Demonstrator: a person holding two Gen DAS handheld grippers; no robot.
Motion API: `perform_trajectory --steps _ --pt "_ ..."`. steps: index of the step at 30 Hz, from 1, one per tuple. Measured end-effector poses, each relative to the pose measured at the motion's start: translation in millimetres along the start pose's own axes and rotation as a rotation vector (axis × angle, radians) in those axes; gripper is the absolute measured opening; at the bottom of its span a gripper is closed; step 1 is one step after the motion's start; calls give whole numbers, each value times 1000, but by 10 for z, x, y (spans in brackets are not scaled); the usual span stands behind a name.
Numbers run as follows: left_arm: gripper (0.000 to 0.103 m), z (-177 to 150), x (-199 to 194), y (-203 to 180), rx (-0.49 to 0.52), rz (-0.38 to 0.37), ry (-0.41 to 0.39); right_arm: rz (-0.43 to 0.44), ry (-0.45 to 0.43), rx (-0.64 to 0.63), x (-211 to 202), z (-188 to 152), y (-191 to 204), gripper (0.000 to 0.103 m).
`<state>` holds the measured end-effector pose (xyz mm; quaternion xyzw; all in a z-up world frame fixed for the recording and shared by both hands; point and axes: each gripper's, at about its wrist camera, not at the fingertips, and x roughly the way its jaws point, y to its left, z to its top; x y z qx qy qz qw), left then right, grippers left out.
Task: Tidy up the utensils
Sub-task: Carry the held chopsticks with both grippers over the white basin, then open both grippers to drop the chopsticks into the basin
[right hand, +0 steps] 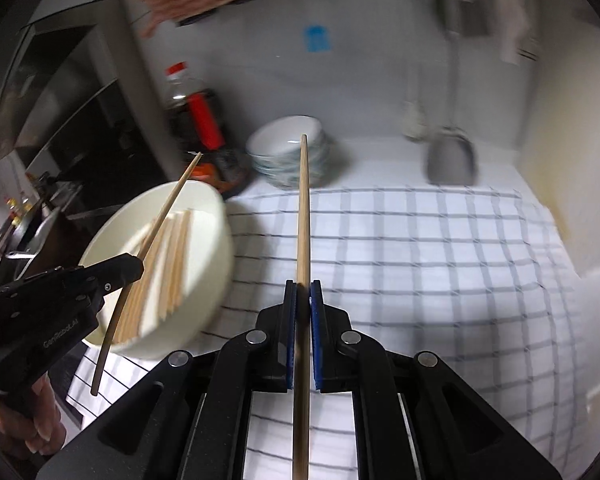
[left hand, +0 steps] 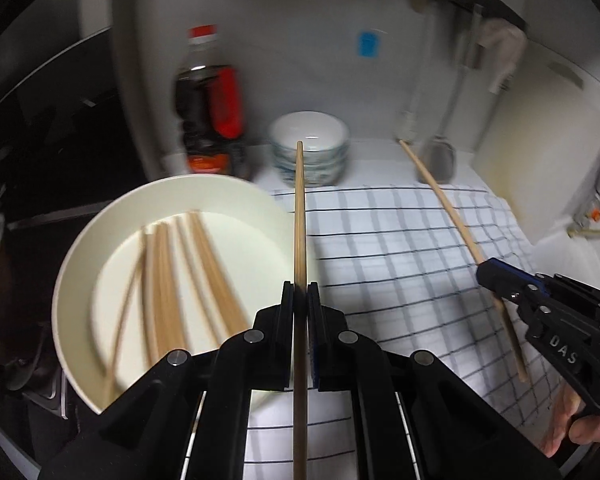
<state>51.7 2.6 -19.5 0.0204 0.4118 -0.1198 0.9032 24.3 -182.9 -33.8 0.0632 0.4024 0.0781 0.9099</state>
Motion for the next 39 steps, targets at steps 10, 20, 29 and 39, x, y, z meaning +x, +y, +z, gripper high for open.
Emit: perform_trajectory --steps 10,20,29,39 --pt "7 -10 180 1052 -128 130 34 116 74 -68 672 286 885 7" --pt "8 -47 519 1413 -161 168 93 139 164 -126 1211 383 1425 7" --pt "8 -68 672 1484 -189 173 130 123 222 -134 1410 311 1461 7" --pt "79 -103 477 1574 -232 231 96 100 202 -104 1271 315 1342 27"
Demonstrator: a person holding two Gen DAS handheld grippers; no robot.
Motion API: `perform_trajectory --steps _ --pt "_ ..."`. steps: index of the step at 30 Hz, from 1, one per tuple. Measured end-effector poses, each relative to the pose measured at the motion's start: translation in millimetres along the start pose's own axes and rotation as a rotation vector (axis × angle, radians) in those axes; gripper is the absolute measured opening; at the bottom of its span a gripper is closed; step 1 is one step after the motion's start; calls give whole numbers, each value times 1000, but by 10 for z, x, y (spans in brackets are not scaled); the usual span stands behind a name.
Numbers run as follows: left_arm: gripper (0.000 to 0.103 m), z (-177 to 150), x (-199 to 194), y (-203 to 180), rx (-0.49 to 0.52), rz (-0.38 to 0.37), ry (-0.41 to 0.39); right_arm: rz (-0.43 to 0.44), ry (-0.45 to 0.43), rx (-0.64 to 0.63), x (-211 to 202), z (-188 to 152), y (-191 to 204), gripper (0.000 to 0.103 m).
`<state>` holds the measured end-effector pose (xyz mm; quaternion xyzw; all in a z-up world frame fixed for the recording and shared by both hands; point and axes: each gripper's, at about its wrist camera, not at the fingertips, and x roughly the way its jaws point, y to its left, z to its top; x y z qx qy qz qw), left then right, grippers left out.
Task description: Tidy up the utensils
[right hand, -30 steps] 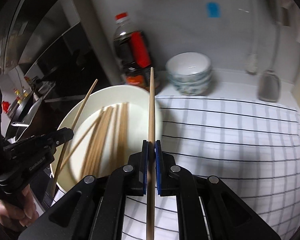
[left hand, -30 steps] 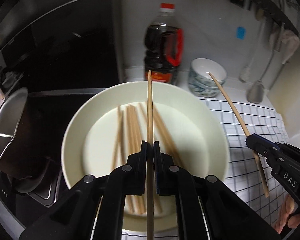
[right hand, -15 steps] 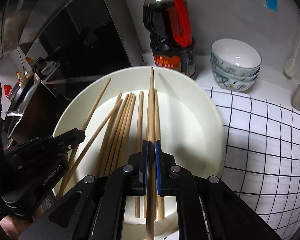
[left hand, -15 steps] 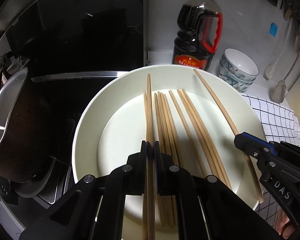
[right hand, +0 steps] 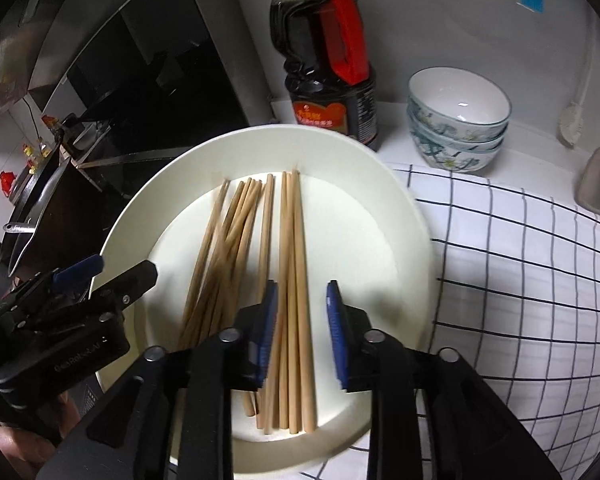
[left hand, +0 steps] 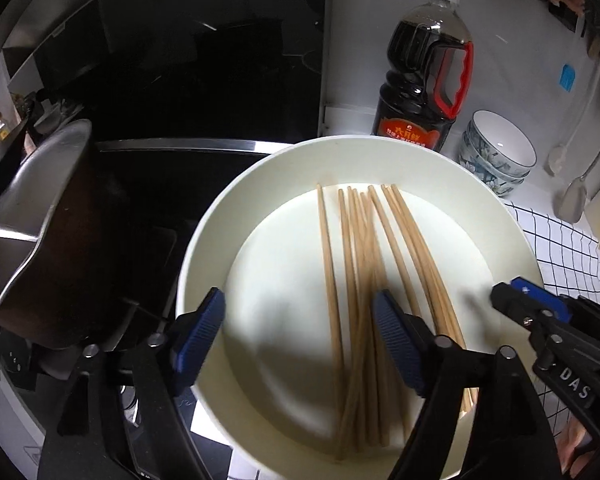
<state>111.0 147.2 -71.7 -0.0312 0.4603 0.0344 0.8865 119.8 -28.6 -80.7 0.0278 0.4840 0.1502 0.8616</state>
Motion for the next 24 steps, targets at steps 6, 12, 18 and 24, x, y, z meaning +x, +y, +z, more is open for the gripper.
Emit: perform_trajectory --steps 6,12,18,24 --pt "89 -28 -148 62 -33 9 -1 -3 -12 -4 -157 -36 2 41" --pt "93 -53 -288 66 -51 23 1 -8 -19 -3 -308 -67 -13 50" --pt "94 -71 -398 26 -62 30 -3 -9 -21 -9 -412 -97 -16 54" --pt "95 -94 -492 -20 -50 54 -20 -15 -31 -6 -502 -141 -32 55"
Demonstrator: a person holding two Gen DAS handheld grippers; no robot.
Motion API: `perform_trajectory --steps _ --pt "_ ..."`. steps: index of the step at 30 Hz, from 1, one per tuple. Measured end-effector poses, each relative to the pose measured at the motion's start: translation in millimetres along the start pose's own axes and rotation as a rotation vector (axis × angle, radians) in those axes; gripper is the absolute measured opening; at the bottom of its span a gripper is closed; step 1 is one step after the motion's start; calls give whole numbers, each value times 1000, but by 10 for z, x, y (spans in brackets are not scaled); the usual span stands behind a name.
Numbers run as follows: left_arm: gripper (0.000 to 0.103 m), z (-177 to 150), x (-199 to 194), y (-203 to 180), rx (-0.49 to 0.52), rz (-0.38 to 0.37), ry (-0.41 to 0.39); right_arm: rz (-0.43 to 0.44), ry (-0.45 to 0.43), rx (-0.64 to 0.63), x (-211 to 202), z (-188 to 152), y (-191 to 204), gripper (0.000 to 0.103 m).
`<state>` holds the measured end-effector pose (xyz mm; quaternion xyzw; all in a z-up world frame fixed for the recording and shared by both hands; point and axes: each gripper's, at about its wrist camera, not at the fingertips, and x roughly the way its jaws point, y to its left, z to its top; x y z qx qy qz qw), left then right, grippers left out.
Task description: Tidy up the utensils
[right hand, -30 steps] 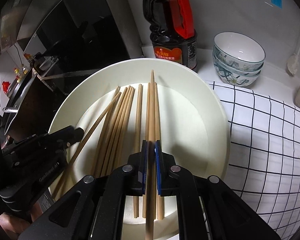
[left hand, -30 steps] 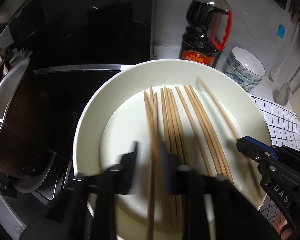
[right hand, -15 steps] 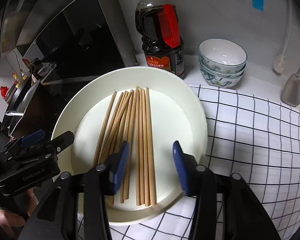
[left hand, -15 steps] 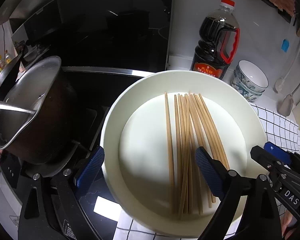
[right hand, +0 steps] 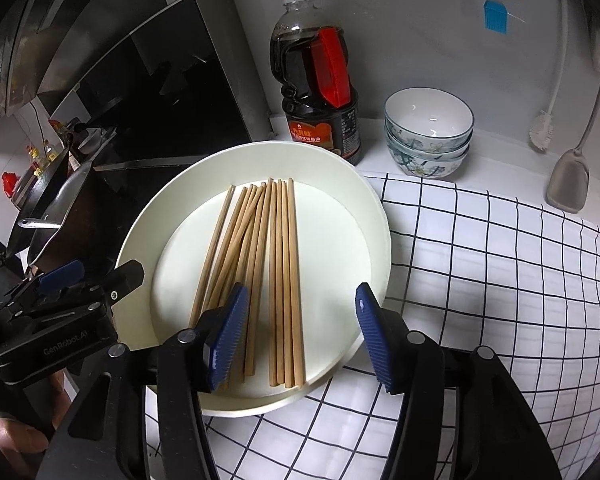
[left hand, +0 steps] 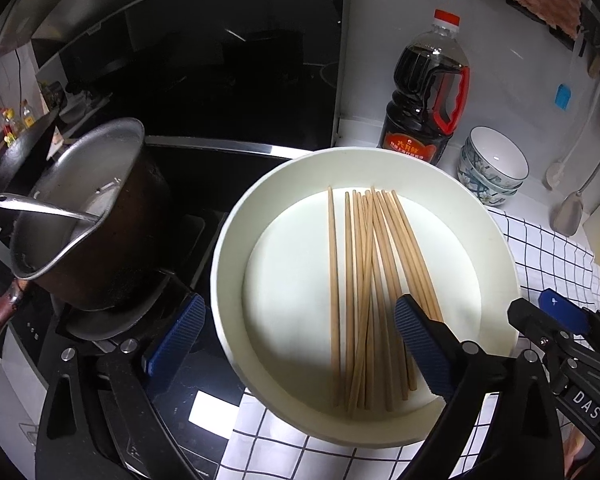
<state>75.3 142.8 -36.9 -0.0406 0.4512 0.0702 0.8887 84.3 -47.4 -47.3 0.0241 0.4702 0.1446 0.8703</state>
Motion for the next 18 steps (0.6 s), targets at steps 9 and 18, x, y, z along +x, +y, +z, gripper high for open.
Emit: perform_trajectory --steps 9,18 --pt "96 -34 -157 30 0 17 -17 16 -12 -13 -140 -40 44 60" --pt "96 -64 -242 55 -3 11 -19 15 -16 -8 -234 -59 74 60"
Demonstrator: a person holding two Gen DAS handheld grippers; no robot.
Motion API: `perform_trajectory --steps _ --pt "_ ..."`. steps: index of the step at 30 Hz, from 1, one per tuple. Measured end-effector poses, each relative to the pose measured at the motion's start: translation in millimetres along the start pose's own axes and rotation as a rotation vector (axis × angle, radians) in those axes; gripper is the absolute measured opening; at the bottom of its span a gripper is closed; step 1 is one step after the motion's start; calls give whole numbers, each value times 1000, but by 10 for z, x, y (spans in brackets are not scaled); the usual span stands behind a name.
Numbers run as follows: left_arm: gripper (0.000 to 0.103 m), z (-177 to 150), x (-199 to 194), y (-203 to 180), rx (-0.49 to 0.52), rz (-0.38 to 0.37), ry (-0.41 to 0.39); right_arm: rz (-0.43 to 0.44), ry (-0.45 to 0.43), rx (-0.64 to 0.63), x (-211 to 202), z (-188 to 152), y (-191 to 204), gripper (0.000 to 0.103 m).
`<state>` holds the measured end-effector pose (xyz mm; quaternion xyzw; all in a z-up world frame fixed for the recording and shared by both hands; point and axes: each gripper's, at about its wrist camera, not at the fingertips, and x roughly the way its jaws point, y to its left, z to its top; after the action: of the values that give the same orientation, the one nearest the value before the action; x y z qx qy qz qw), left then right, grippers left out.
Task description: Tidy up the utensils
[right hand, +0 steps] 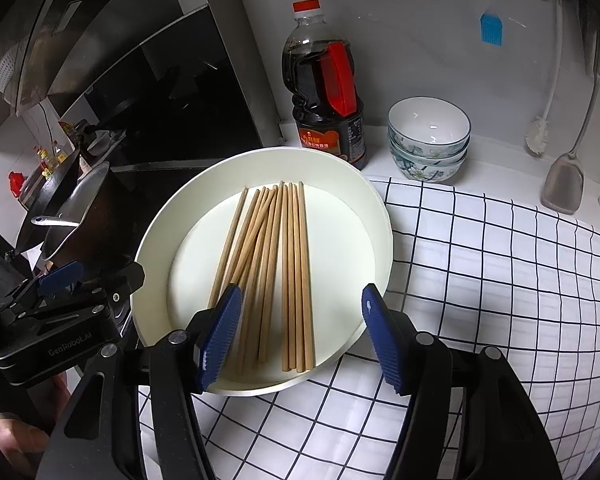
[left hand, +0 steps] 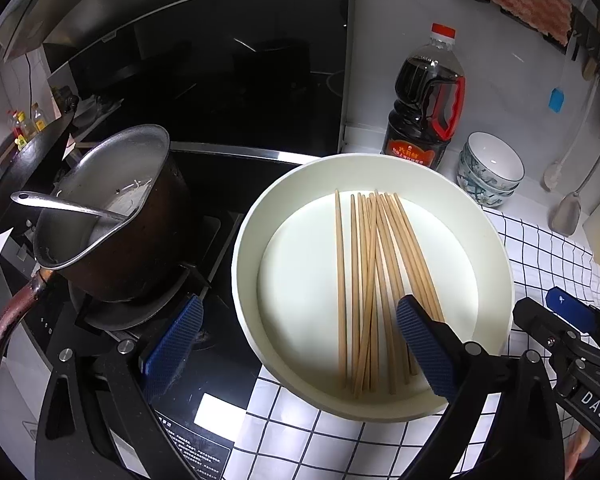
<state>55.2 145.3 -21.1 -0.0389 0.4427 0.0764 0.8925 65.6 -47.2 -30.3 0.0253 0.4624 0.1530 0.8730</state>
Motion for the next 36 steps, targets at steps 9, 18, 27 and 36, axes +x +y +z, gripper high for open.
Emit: perform_trajectory --steps 9,18,27,36 --pt "96 -25 -64 -17 1 2 -9 -10 -2 3 -45 -21 14 62" --pt "97 -42 -77 -9 -2 28 7 -11 0 5 -61 -33 13 62" --pt "97 -65 -63 1 -12 33 25 -11 -2 4 -64 -41 19 62" --pt "97 -67 -33 8 -25 29 43 -12 -1 3 -66 -51 32 62"
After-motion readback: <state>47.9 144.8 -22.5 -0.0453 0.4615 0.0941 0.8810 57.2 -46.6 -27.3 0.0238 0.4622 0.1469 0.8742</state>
